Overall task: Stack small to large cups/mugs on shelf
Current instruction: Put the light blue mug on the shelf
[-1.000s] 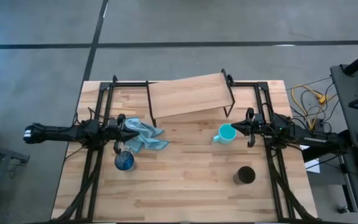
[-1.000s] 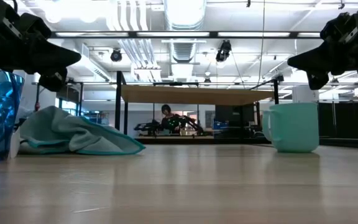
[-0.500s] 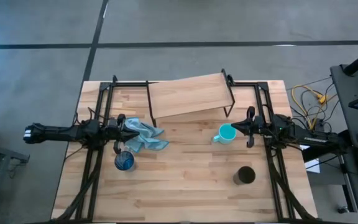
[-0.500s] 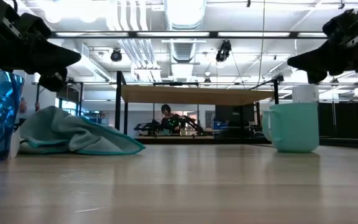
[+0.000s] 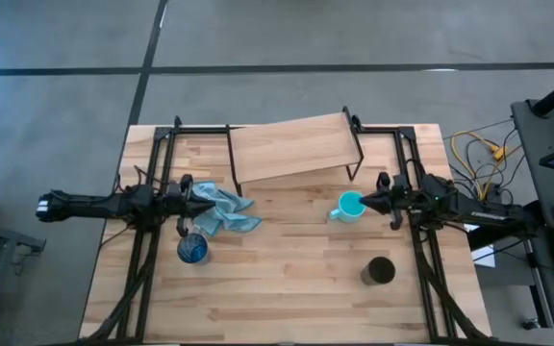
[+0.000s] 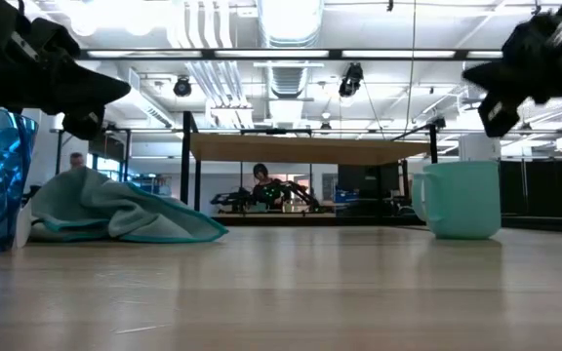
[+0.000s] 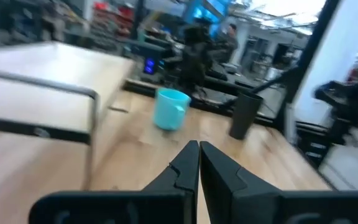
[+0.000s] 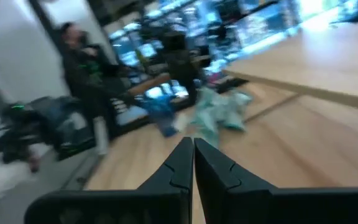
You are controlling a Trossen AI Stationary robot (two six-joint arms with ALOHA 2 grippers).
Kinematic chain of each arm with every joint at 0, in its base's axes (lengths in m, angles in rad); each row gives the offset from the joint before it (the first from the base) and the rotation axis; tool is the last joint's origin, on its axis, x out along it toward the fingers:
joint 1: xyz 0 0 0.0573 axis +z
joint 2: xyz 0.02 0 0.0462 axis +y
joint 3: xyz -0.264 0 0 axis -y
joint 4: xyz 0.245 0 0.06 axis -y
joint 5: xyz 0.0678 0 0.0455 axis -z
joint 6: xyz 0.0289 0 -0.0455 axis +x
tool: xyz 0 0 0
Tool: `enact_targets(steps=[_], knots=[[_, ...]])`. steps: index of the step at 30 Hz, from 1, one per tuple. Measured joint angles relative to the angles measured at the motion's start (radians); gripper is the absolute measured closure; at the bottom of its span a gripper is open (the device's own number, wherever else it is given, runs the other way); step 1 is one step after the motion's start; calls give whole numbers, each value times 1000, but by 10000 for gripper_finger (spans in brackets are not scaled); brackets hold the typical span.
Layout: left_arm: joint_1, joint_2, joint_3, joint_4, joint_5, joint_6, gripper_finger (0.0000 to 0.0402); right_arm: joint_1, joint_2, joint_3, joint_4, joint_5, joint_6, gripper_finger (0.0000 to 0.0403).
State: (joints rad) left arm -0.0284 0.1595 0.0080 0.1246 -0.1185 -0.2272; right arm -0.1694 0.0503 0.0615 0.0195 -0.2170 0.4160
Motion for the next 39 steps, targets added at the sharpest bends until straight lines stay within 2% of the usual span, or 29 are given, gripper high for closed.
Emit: enact_targets(steps=[4,8,10,13,18,21,24,28,29,34,39], knots=[[0,-1,8,38,-29,-133,402,-1,24,124,-13,29,-68,394],[0,24,76,-21,106,-209,402,-1,121,332,-215,61,-130,394],[0,46,130,-79,146,-186,402,-1,205,452,-372,70,-139,394],[0,92,253,-202,146,-129,402,-1,366,622,-605,88,-119,394],[0,213,550,-524,133,30,402,-1,659,869,-912,88,-86,394],[0,299,703,-643,110,140,402,-1,822,976,-1085,88,-84,394],[0,351,802,-635,110,257,402,-1,956,1044,-1156,88,-46,394],[0,378,869,-503,110,212,402,-1,1115,1132,-1164,61,129,394],[0,381,879,-465,110,191,402,-1,1152,1151,-1161,50,131,394],[0,354,905,-415,110,214,402,1,1312,1260,-1283,-26,-29,394],[0,302,899,-534,110,234,402,4,1449,1335,-1474,-27,-73,394]])
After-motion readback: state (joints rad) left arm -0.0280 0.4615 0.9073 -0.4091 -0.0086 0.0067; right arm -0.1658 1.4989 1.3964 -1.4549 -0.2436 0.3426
